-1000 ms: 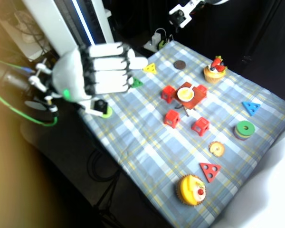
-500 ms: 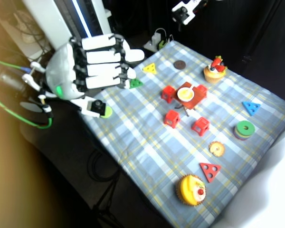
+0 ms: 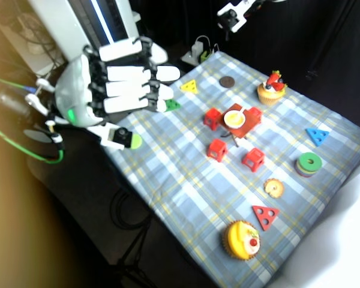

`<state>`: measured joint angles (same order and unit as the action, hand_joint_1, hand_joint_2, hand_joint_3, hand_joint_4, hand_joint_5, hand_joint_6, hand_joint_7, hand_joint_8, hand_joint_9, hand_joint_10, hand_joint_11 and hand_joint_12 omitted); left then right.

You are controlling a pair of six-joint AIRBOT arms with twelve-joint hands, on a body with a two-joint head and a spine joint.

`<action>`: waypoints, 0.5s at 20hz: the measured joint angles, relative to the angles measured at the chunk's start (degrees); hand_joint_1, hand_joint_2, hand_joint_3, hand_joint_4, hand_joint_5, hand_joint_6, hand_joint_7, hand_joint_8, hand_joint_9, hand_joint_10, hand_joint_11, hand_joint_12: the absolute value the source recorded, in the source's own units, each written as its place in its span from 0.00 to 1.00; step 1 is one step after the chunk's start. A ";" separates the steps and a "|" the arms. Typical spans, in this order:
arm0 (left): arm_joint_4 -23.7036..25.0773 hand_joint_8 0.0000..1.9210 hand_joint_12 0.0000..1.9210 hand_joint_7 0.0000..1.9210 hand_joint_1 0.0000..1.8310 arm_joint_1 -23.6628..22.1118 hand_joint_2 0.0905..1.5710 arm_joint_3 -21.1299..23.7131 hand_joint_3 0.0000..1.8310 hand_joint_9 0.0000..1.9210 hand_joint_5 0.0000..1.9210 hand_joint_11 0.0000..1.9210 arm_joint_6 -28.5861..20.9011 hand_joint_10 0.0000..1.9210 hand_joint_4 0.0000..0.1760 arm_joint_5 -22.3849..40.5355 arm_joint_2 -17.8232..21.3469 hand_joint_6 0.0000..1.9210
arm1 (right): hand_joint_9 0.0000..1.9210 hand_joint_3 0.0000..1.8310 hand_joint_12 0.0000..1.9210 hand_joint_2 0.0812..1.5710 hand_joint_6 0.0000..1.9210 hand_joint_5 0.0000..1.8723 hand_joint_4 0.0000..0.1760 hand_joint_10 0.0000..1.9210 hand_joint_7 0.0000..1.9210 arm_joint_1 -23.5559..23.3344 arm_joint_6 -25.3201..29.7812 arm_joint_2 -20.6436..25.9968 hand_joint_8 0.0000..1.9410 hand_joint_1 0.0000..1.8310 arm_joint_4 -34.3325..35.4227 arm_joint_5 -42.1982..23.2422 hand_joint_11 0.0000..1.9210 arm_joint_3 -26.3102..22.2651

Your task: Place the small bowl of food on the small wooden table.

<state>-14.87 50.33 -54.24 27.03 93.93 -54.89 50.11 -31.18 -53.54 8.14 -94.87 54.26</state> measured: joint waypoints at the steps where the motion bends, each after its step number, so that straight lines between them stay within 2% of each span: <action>1: -0.55 0.57 0.74 0.45 0.20 -0.07 0.82 -0.13 0.00 0.39 0.43 0.16 -0.09 0.67 0.00 0.09 -0.11 0.45 | 0.48 0.01 0.66 0.77 0.66 0.41 0.29 0.52 0.55 0.15 0.07 0.00 0.25 0.52 0.37 0.13 0.39 0.02; 2: -0.74 0.55 0.73 0.46 0.24 -0.20 0.82 -0.15 0.00 0.41 0.43 0.18 -0.11 0.62 0.00 0.07 -0.24 0.45 | 0.53 0.00 0.63 0.79 0.70 0.39 0.00 0.48 0.58 0.15 -0.04 0.00 0.26 0.54 0.39 -0.07 0.44 0.02; 3: -0.70 0.57 0.72 0.47 0.26 -0.22 0.78 -0.15 0.00 0.40 0.44 0.13 -0.11 0.61 0.00 0.04 -0.24 0.52 | 0.53 0.00 0.66 0.80 0.72 0.38 0.00 0.51 0.54 0.15 -0.04 0.00 0.30 0.54 0.26 -0.02 0.49 0.07; 4: -0.55 0.62 0.68 0.44 0.25 -0.22 0.76 -0.15 0.00 0.36 0.46 0.04 -0.11 0.67 0.17 0.07 -0.24 0.54 | 0.53 0.00 0.60 0.80 0.73 0.37 0.00 0.48 0.50 0.15 -0.04 0.00 0.31 0.52 0.13 0.24 0.52 0.07; 5: -0.26 0.64 0.71 0.43 0.25 -0.22 0.77 -0.15 0.00 0.36 0.44 0.06 -0.11 0.69 0.05 0.00 -0.22 0.56 | 0.51 0.00 0.56 0.81 0.75 0.36 0.00 0.48 0.47 0.15 -0.02 0.00 0.34 0.55 0.00 0.42 0.50 0.07; 6: -0.07 0.64 0.71 0.39 0.20 -0.22 0.79 -0.15 0.00 0.30 0.42 0.02 -0.11 0.71 0.00 0.02 -0.22 0.59 | 0.51 0.00 0.53 0.81 0.75 0.36 0.18 0.48 0.46 0.15 -0.02 0.00 0.38 0.51 0.00 0.37 0.47 0.07; 7: -0.13 0.59 0.66 0.39 0.17 -0.22 0.80 -0.15 0.00 0.31 0.40 0.02 -0.09 0.66 0.00 0.07 -0.22 0.56 | 0.51 0.00 0.50 0.81 0.75 0.36 0.00 0.45 0.47 0.15 -0.04 0.00 0.37 0.52 0.15 0.39 0.39 0.07; 8: -0.15 0.61 0.63 0.33 0.16 -0.22 0.82 -0.15 0.00 0.28 0.27 0.00 -0.11 0.67 0.00 0.02 -0.22 0.58 | 0.54 0.00 0.53 0.79 0.72 0.38 0.00 0.45 0.49 0.15 -0.02 0.00 0.37 0.53 0.22 0.39 0.39 0.07; 9: -0.13 0.63 0.76 0.30 0.18 -0.22 0.82 -0.15 0.00 0.26 0.22 0.04 -0.11 0.70 0.00 0.02 -0.22 0.59 | 0.55 0.00 0.50 0.79 0.71 0.39 0.00 0.42 0.49 0.15 -0.02 0.00 0.37 0.55 0.17 0.39 0.43 0.07; 10: -0.11 0.67 0.74 0.29 0.28 -0.22 0.91 -0.15 0.01 0.24 0.20 0.02 -0.11 0.71 0.70 0.02 -0.22 0.89 | 0.56 0.00 0.48 0.80 0.73 0.37 0.00 0.40 0.51 0.15 -0.02 0.02 0.36 0.54 0.13 0.39 0.44 0.07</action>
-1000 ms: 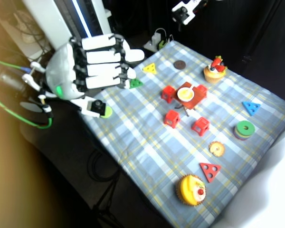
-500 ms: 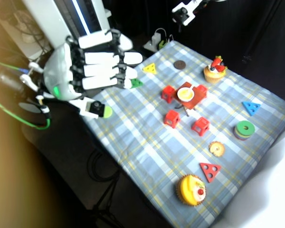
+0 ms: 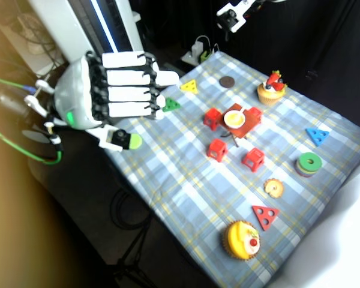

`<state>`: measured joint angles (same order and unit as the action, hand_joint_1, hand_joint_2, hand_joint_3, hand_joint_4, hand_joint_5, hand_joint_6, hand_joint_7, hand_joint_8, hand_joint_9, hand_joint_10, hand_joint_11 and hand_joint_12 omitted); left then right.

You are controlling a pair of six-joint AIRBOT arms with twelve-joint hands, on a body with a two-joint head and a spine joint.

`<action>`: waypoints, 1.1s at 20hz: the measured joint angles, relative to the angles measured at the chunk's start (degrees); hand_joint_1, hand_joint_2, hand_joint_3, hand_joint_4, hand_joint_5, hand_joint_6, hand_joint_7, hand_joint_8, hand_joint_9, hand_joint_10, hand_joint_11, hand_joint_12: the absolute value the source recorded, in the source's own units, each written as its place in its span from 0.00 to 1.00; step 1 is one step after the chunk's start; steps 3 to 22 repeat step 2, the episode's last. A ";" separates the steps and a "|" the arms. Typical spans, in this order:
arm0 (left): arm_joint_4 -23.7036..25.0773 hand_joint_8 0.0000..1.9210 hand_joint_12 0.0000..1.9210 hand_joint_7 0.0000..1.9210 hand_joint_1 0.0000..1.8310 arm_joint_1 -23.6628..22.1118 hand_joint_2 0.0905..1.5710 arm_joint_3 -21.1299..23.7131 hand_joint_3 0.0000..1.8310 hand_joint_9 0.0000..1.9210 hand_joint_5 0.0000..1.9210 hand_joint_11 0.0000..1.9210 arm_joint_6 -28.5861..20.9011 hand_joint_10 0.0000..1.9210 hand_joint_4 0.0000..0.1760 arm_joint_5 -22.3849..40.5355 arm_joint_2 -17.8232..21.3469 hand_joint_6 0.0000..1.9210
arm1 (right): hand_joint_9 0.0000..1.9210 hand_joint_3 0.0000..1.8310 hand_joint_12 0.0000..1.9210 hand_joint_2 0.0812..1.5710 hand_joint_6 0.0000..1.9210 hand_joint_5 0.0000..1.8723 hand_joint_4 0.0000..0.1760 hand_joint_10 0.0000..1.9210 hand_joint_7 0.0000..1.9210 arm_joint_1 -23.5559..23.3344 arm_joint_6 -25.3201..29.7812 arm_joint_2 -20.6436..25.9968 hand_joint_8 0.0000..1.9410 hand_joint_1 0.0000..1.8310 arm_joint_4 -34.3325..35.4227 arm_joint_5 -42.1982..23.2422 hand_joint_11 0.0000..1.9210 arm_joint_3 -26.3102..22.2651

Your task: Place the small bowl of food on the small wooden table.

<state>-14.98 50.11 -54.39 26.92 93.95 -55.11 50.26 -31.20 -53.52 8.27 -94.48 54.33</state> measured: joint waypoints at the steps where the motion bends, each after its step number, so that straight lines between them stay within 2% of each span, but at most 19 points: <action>1: 0.20 0.67 0.76 0.28 0.33 0.00 0.93 0.00 0.00 0.23 0.21 0.04 -0.02 0.70 0.72 -0.04 0.13 0.95 | 0.55 0.00 0.44 0.81 0.74 0.36 0.00 0.37 0.51 0.00 0.00 0.28 0.30 0.53 -0.11 0.13 0.43 0.00; 2: 1.55 0.67 0.75 0.29 0.42 0.02 0.85 -0.02 0.00 0.23 0.31 0.04 -0.02 0.69 0.94 -0.28 0.98 0.82 | 0.44 0.00 0.65 0.82 0.78 0.34 0.75 0.40 0.47 0.02 -0.02 1.20 0.24 0.46 -0.50 0.26 0.30 0.00; 22: 1.55 0.67 0.75 0.29 0.42 0.02 0.85 -0.02 0.00 0.23 0.31 0.04 -0.02 0.69 0.94 -0.28 0.98 0.82 | 0.44 0.00 0.65 0.82 0.78 0.34 0.75 0.40 0.47 0.02 -0.02 1.20 0.24 0.46 -0.50 0.26 0.30 0.00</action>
